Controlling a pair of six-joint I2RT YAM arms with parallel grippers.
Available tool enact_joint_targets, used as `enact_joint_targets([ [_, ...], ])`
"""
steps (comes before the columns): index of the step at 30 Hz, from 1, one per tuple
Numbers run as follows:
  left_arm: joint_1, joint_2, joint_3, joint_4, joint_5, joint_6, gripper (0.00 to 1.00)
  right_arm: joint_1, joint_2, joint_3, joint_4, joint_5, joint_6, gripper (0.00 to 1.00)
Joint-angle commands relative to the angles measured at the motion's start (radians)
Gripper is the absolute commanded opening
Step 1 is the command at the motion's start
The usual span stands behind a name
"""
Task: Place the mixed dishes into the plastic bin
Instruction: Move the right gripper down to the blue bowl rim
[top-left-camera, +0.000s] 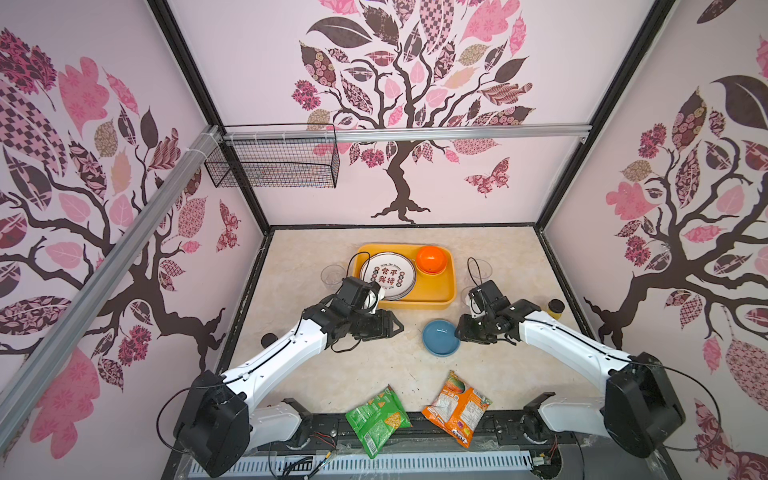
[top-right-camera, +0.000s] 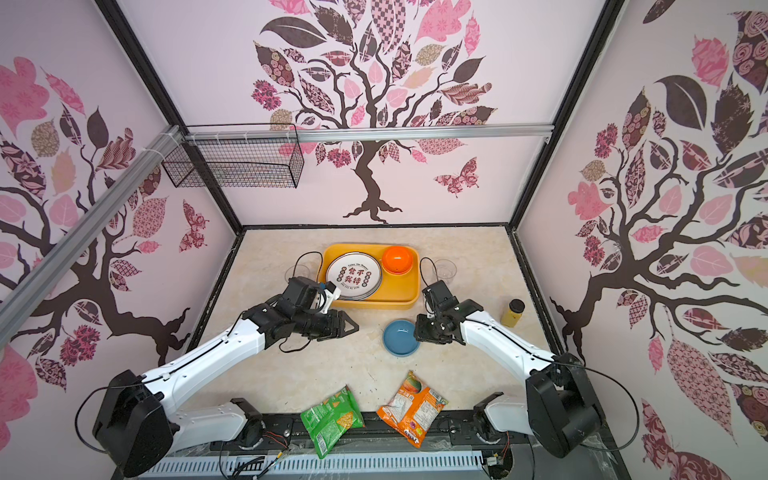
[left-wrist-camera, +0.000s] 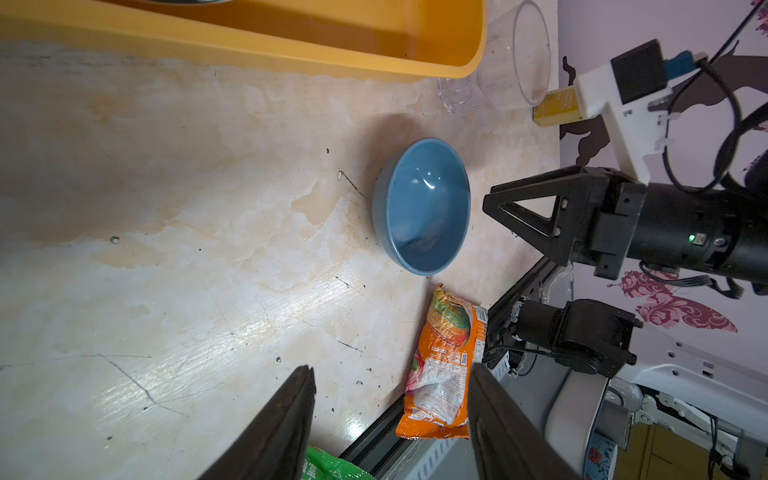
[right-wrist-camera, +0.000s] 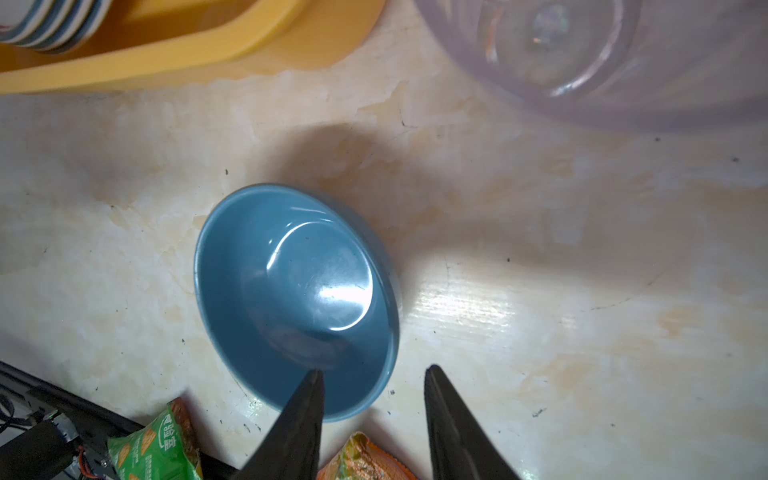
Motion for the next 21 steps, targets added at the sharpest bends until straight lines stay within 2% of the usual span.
enact_joint_targets([
  [1,-0.004,-0.010,0.024,-0.005,-0.018,0.007,0.61,0.002,0.041,-0.005,0.019,0.028,0.019,0.43],
  [21,-0.003,-0.003,0.004,0.009,-0.031,-0.004,0.61,0.022,0.145,-0.023,0.097,0.015,0.033,0.33],
])
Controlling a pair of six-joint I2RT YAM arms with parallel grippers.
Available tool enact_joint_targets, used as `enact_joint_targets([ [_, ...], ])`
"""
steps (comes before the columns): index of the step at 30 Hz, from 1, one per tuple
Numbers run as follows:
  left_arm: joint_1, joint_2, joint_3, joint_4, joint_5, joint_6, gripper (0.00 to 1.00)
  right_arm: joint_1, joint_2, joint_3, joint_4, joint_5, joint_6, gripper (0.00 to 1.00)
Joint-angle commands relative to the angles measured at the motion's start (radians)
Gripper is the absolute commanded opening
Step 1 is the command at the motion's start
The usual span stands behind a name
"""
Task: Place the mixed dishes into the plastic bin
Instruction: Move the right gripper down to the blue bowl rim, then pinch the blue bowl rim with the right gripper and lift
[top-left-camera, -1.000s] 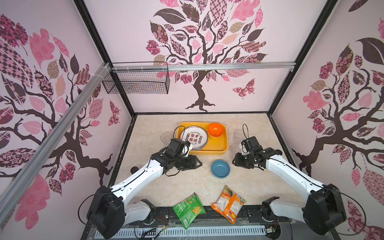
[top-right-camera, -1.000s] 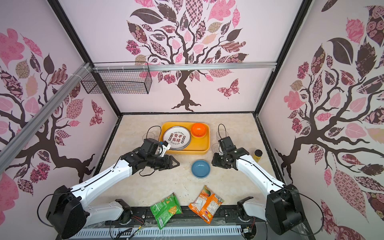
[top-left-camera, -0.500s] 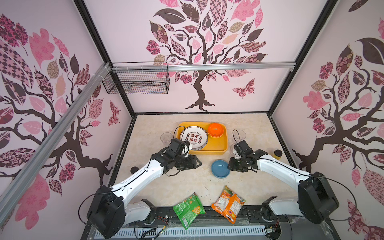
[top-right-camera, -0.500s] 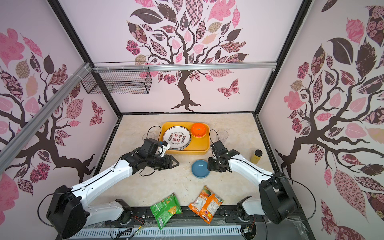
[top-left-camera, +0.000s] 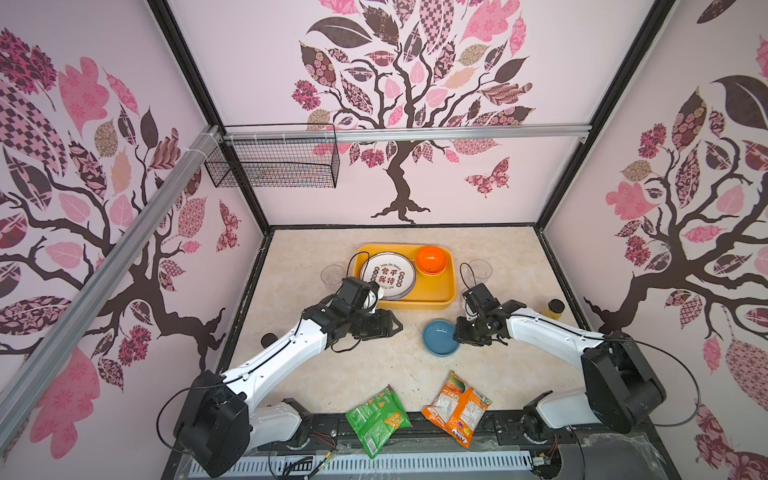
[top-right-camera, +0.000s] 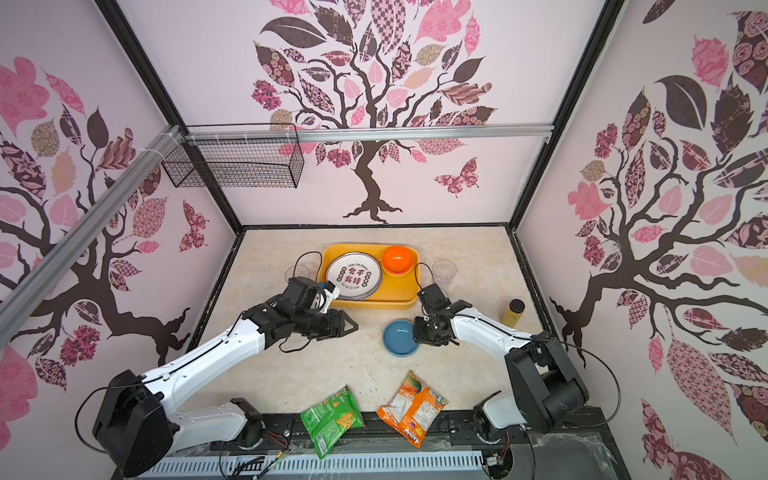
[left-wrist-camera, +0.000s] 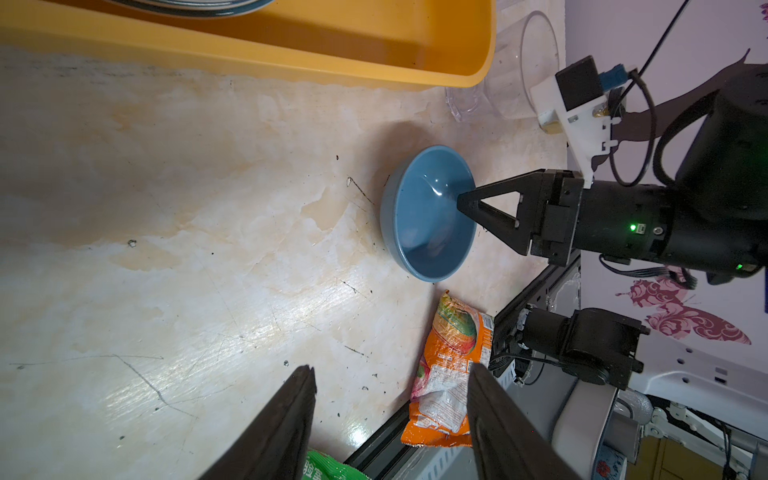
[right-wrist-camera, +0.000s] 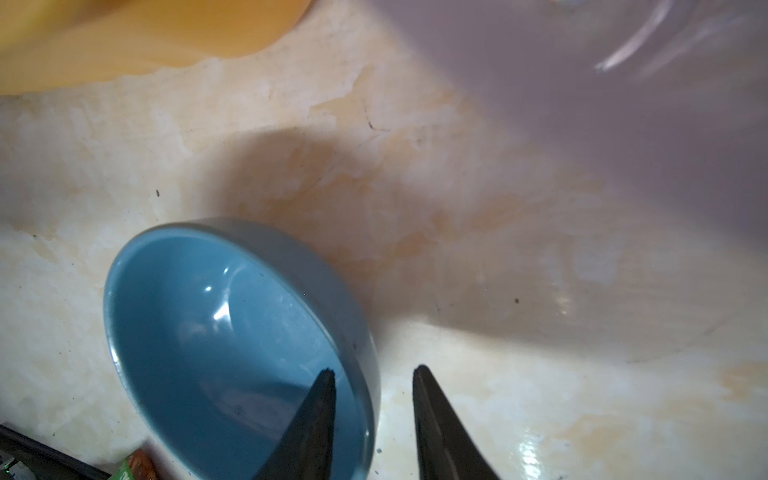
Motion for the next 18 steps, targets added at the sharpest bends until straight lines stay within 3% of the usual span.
enact_joint_targets([
  [1,-0.004,-0.004,0.005,0.009,-0.008,-0.002,0.61,0.009,0.026,0.007,-0.004,0.005,0.006,0.33],
  [18,-0.004,-0.014,-0.011,0.016,-0.016,-0.011,0.61,0.040,0.050,0.045,-0.034,0.044,-0.009,0.16],
])
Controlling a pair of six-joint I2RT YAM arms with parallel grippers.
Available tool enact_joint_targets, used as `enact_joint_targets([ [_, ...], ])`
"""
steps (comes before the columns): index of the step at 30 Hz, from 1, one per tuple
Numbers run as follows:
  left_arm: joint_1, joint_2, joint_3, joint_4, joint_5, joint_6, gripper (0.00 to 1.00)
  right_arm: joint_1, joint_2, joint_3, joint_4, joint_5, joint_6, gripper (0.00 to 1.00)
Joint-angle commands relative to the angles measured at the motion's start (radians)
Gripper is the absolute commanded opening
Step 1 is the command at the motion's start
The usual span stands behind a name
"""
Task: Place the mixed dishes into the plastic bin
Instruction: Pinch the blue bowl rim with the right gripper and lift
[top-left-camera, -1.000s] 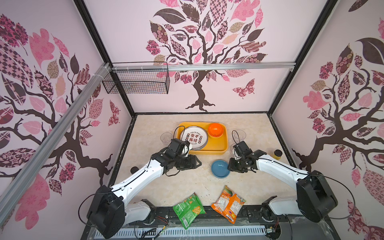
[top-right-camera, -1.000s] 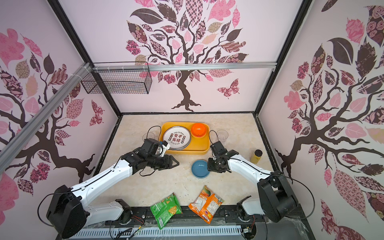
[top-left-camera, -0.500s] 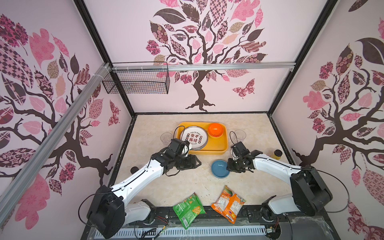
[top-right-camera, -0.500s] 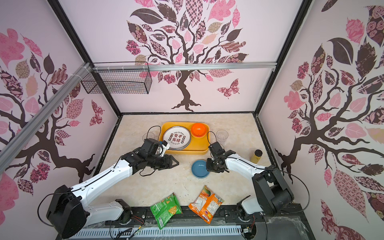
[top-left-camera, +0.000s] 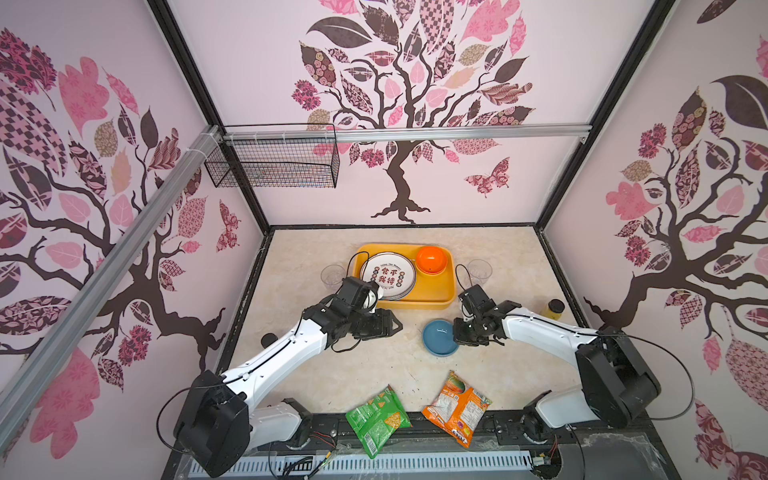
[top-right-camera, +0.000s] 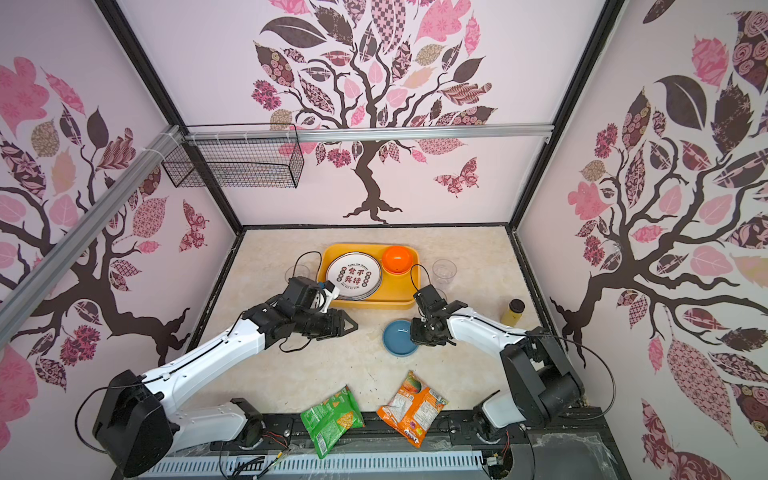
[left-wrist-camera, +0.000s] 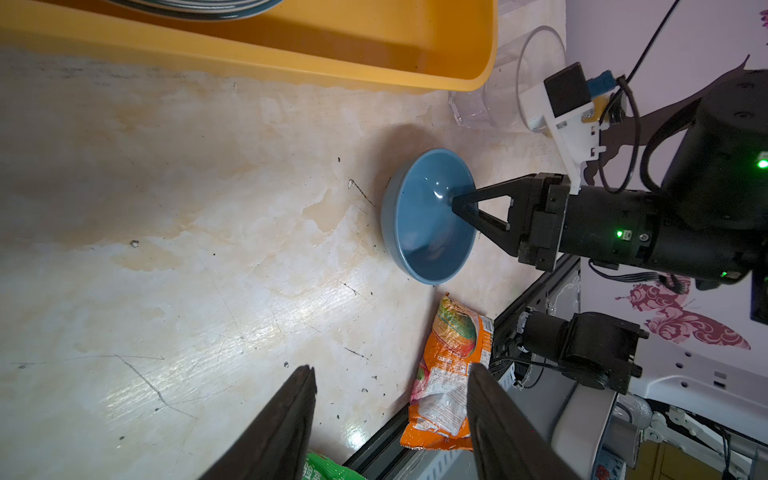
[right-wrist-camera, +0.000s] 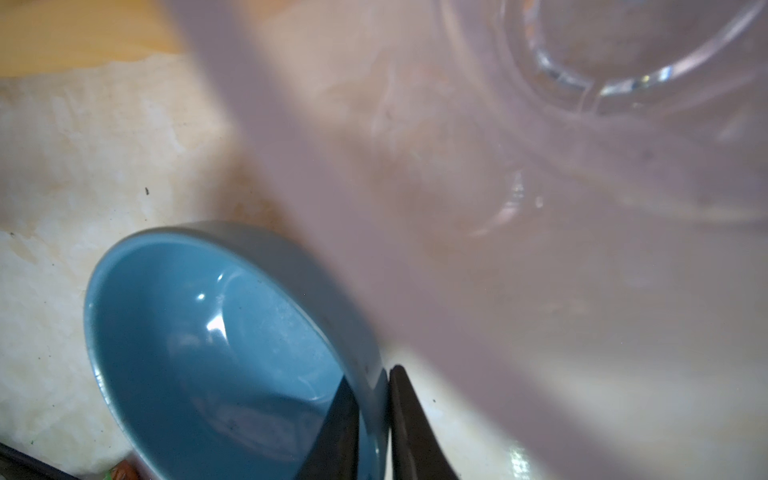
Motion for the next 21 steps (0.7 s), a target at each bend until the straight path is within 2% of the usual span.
enact_joint_targets([
  [1,-0.003,-0.016,-0.012,0.011,-0.012,-0.002,0.61,0.014,0.022,0.044,-0.048,0.024,-0.010,0.15],
  [13,0.003,-0.064,-0.038,0.012,-0.068,-0.046,0.61,0.039,0.010,0.117,-0.122,0.055,-0.032,0.07],
  [21,0.064,-0.133,-0.065,0.011,-0.081,-0.076,0.61,0.041,-0.013,0.191,-0.192,0.079,-0.064,0.07],
])
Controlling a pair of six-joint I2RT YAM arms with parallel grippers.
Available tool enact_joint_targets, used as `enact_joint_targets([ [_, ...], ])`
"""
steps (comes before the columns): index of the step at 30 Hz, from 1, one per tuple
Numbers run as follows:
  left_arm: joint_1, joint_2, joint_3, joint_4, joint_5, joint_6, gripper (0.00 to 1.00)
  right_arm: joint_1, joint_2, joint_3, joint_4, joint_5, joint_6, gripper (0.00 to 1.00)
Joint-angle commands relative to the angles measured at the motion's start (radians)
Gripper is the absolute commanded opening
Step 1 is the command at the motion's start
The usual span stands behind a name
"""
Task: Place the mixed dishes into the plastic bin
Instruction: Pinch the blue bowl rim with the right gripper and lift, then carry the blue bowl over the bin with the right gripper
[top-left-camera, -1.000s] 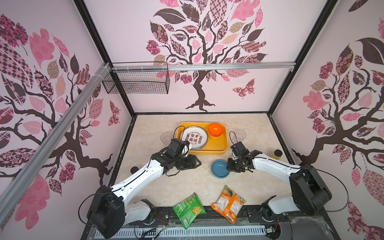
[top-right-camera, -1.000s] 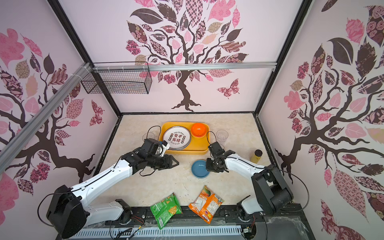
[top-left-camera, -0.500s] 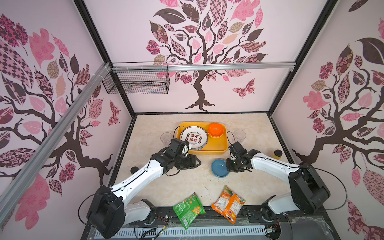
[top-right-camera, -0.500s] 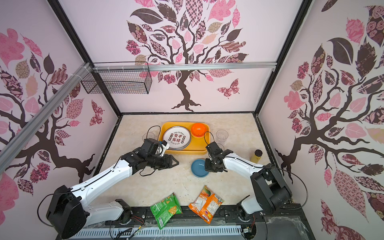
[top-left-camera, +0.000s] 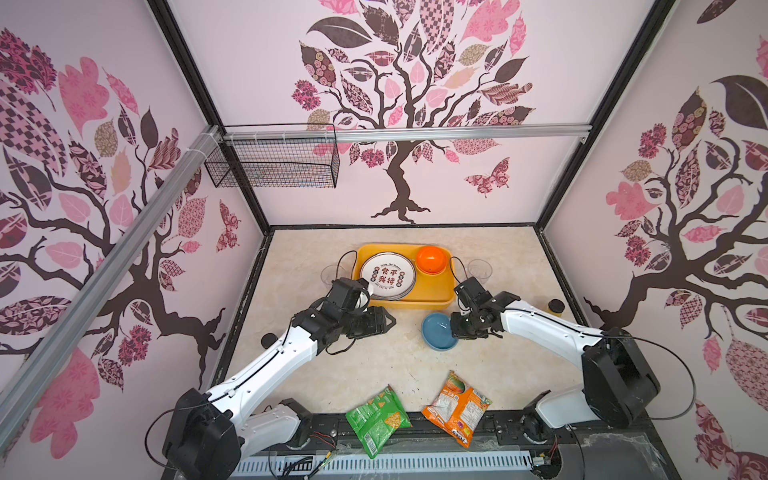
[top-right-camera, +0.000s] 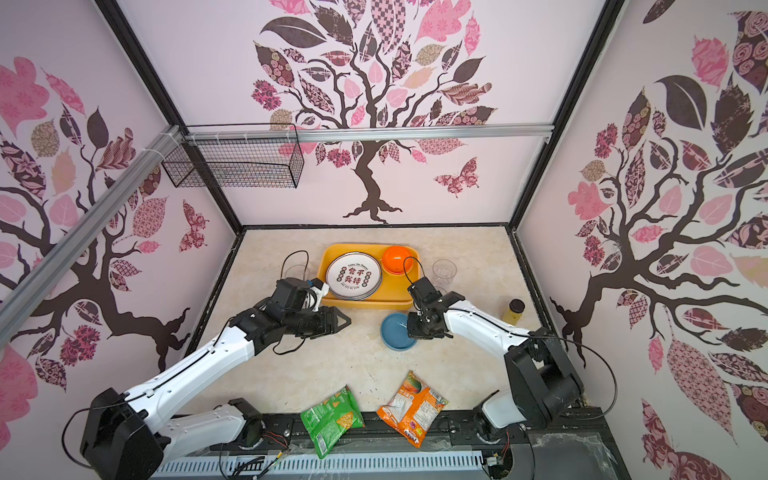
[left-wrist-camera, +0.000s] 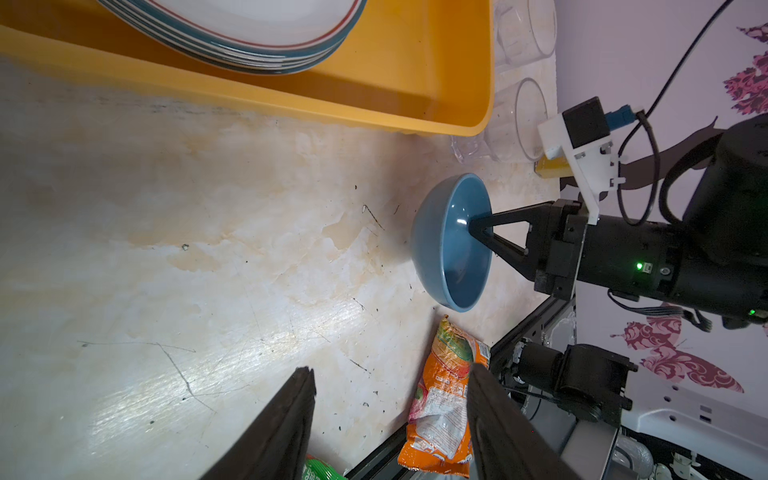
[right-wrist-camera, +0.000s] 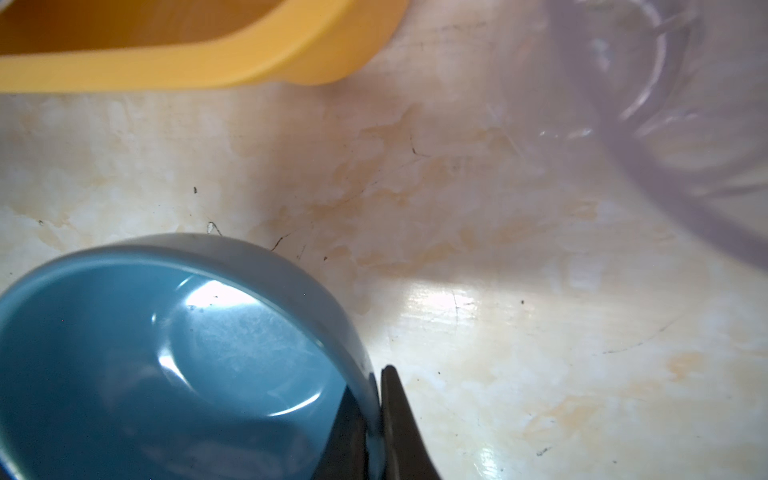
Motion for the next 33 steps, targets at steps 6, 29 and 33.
enact_joint_targets([
  [6,0.085,-0.069,-0.043,-0.002,-0.005,-0.022,0.61,0.007,-0.007,0.147,-0.095,0.047,-0.047,0.06],
  [29,0.165,-0.049,0.067,-0.096,-0.048,0.027,0.62,-0.092,0.250,0.593,-0.169,0.114,-0.105,0.06],
  [33,0.168,-0.045,0.070,-0.104,-0.047,0.024,0.62,-0.122,0.301,0.652,-0.162,0.107,-0.096,0.06],
])
